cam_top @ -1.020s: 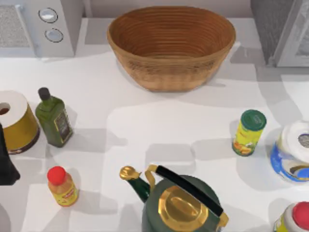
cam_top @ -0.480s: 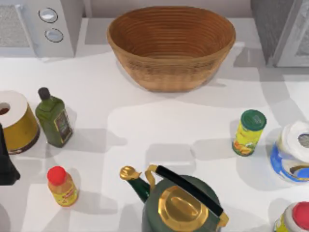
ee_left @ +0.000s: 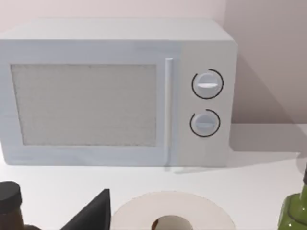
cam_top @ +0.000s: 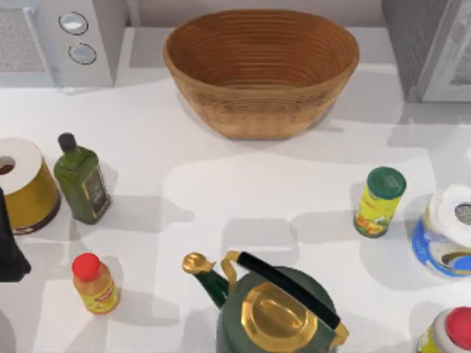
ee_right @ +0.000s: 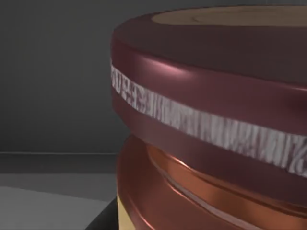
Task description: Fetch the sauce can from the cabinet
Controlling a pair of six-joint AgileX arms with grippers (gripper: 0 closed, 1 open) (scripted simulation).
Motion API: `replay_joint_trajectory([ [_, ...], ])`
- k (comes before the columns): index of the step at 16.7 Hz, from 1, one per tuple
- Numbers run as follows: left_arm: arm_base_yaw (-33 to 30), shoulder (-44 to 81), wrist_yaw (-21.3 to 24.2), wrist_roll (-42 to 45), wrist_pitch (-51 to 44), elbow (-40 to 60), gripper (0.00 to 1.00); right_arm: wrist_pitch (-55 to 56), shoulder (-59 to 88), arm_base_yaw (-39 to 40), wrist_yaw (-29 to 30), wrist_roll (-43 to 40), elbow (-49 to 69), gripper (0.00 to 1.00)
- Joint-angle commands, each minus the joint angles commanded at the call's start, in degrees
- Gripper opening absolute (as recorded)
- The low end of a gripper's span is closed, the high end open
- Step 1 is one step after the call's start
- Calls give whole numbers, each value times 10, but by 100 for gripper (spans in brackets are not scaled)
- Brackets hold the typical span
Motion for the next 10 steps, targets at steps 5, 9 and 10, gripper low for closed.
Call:
replay_joint_trajectory([
  [5,0,0,0,0,0,0,100,52,-118,-30,-27,-2,-155,0],
  [9,0,0,0,0,0,0,100,95,-198,-41,-45,-1,-272,0],
  [10,0,0,0,0,0,0,100,106,-217,-42,-49,-1,-300,0],
])
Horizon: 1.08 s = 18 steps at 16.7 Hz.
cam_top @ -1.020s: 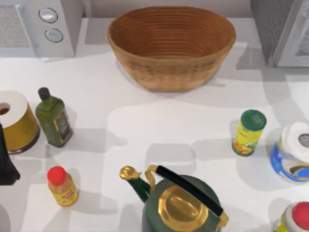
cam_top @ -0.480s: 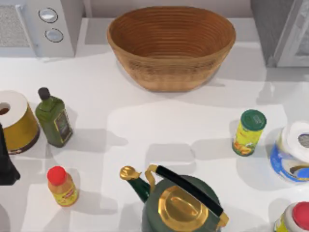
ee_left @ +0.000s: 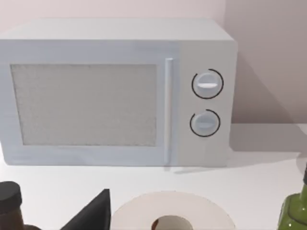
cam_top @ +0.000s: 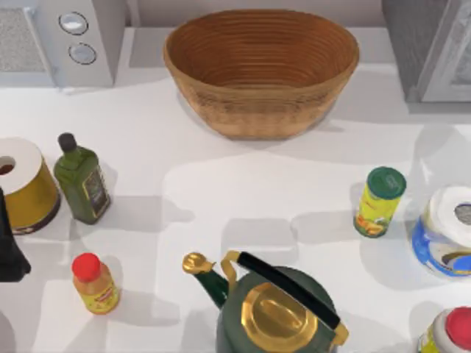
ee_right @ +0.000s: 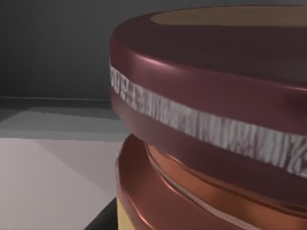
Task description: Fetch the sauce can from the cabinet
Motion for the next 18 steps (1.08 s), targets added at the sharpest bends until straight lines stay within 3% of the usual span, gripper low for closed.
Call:
replay_joint_trajectory([
  [18,0,0,0,0,0,0,100,163,-260,-10,-28,6,-444,0],
])
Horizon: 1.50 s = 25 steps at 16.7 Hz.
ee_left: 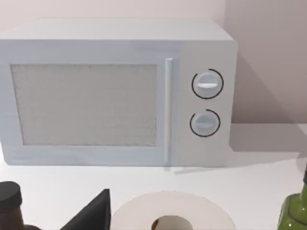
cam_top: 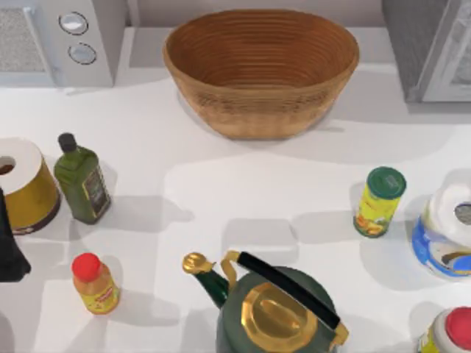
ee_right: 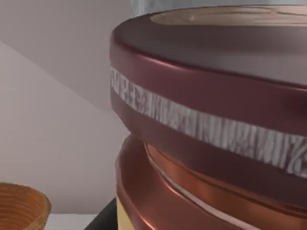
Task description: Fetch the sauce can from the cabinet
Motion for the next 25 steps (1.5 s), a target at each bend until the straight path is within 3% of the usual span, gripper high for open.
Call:
replay_joint_trajectory([
  [9,0,0,0,0,0,0,100,53,-90,-22,-25,3,-219,0],
  [18,0,0,0,0,0,0,100,68,-75,-17,-26,5,-216,0],
  [25,0,0,0,0,0,0,100,241,118,41,-46,10,-163,0],
])
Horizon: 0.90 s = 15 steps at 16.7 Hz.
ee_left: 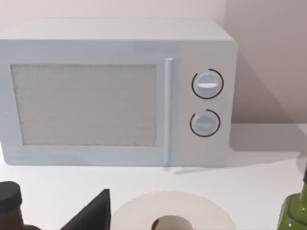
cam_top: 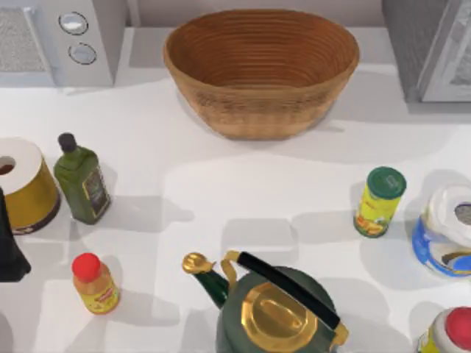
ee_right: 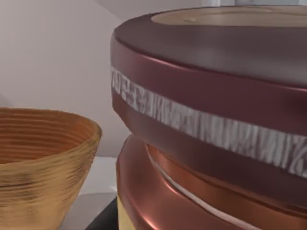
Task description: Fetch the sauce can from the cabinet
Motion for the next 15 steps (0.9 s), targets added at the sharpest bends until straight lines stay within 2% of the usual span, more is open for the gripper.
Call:
replay_joint_trajectory([
  [15,0,0,0,0,0,0,100,588,741,203,-73,2,145,0],
])
